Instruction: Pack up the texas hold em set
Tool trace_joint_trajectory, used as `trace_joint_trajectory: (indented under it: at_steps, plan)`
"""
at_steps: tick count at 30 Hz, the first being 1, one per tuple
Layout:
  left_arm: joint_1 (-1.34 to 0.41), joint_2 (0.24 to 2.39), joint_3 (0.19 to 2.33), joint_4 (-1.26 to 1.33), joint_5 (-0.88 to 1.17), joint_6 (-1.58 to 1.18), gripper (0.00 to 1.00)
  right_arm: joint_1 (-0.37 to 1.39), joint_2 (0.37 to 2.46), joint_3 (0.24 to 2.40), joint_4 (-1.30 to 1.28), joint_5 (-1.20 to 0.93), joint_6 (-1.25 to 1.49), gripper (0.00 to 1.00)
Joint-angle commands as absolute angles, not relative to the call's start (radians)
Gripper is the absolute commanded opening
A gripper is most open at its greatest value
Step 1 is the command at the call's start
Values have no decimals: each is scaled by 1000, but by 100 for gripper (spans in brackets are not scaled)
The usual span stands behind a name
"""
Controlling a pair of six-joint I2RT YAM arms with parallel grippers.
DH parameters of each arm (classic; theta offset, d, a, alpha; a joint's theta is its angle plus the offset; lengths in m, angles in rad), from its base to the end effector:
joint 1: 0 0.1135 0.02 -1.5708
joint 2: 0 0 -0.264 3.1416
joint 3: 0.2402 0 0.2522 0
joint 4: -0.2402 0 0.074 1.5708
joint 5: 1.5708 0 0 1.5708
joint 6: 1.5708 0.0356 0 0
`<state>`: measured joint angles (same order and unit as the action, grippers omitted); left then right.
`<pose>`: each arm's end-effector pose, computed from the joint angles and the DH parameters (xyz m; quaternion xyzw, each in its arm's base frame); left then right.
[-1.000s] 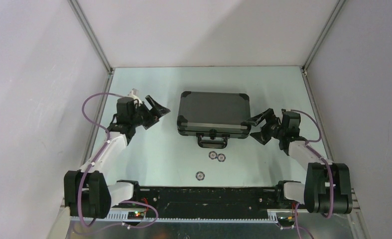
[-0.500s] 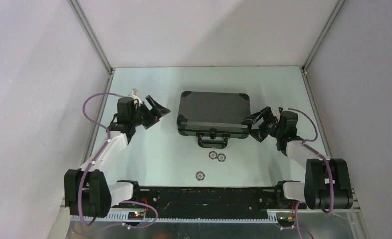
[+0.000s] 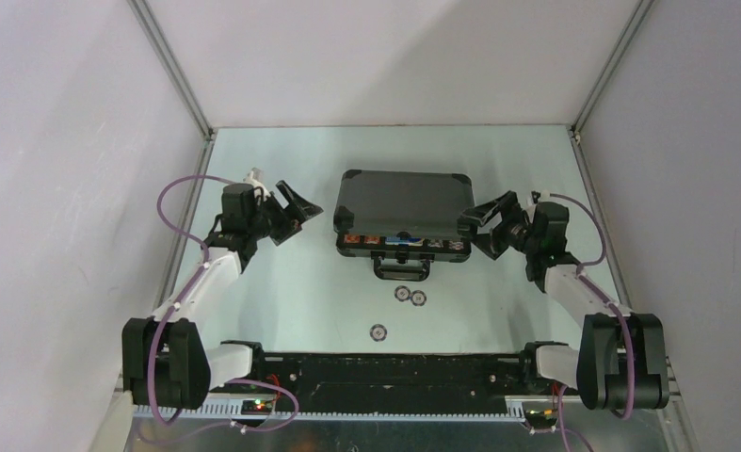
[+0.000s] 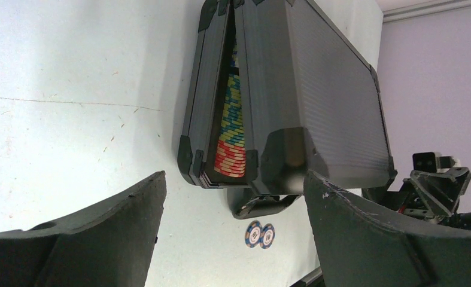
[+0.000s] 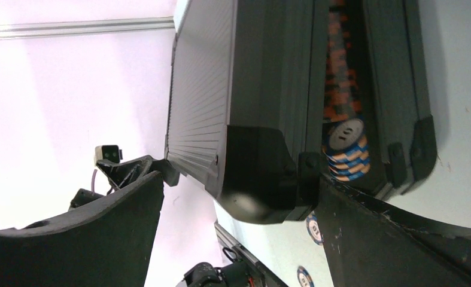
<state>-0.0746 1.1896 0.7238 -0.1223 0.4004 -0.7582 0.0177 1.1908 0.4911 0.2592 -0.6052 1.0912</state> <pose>0.2547 -0.0330 0.2429 -0.2012 0.8456 -0.3474 0.3520 0.2411 0.0245 0.2028 0.2751 0.7744 0.4831 0.3021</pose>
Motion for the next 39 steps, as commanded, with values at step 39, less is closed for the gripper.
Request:
trace_joint_trajectory:
  at_steps: [39]
  plan:
    - [-77,1143,773,-137,453,-701,89,-133,1689,1198,488,-743,994,99]
